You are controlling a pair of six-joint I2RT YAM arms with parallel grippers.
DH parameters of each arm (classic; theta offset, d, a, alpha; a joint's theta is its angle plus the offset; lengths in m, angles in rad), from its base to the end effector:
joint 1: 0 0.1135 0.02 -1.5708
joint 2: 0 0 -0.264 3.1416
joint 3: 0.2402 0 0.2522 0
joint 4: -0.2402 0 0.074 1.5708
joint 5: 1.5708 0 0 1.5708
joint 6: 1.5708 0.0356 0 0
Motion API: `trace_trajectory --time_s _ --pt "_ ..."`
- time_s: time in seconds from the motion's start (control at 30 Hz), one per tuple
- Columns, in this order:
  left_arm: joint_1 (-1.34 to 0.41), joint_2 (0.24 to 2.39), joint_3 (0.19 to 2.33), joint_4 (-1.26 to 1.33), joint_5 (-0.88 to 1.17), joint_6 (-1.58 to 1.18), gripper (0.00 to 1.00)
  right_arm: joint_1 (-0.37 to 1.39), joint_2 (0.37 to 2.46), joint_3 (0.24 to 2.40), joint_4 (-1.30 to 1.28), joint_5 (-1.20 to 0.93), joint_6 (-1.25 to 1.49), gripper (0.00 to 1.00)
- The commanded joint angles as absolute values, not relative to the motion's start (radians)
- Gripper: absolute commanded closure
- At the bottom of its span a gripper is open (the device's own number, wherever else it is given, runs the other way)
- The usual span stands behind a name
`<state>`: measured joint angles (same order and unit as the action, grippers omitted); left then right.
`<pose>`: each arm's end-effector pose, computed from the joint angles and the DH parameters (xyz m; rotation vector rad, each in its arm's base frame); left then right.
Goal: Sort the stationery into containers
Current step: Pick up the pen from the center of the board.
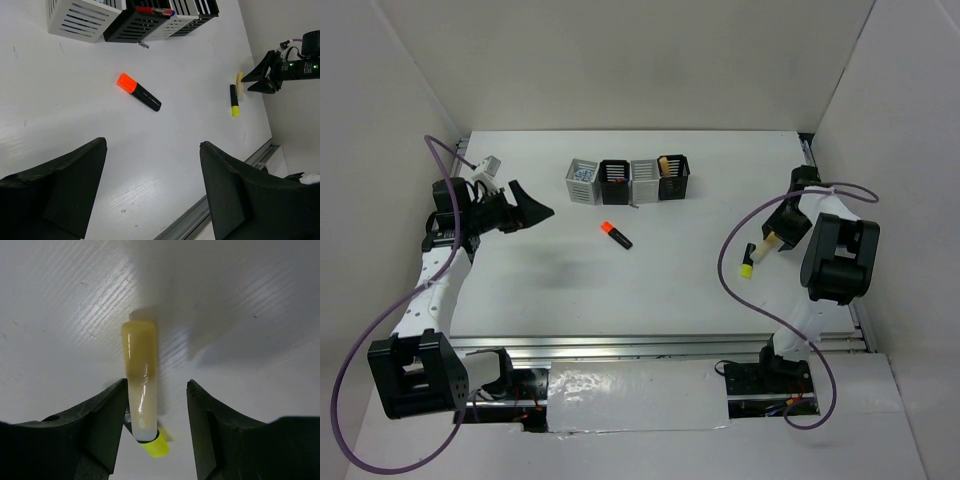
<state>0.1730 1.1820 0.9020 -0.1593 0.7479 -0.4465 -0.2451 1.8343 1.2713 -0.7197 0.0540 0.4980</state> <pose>0.2628 0.0213 0.3052 -0.1310 1.9961 -0.9226 0.3479 -0.0890 0.1834 1.0448 2.6505 -0.0242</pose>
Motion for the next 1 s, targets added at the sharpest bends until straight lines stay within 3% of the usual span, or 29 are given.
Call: trace_trajectory --time_s 0.0,0.27,0.53,0.77,0.97 --pt "0.169 1.175 0.914 -0.149 0.744 -0.425 0.13 -0.249 1.851 1.328 -0.744 0.127 0.522 0.42" --pt "0.167 1.189 0.911 -0.14 0.742 -0.436 0.13 -0.255 1.951 1.397 -0.772 0.153 0.538 0.44" --pt "0.167 1.187 0.927 -0.19 0.736 -0.396 0.14 -0.252 1.988 1.425 -0.781 0.138 0.523 0.53" --pt "0.167 1.166 0.933 -0.196 0.744 -0.402 0.14 -0.244 1.939 1.448 -0.785 0.109 0.471 1.0" --pt "0.169 1.14 0.956 -0.238 0.756 -0.376 0.14 -0.189 1.724 1.503 -0.726 0.094 0.33 1.0"
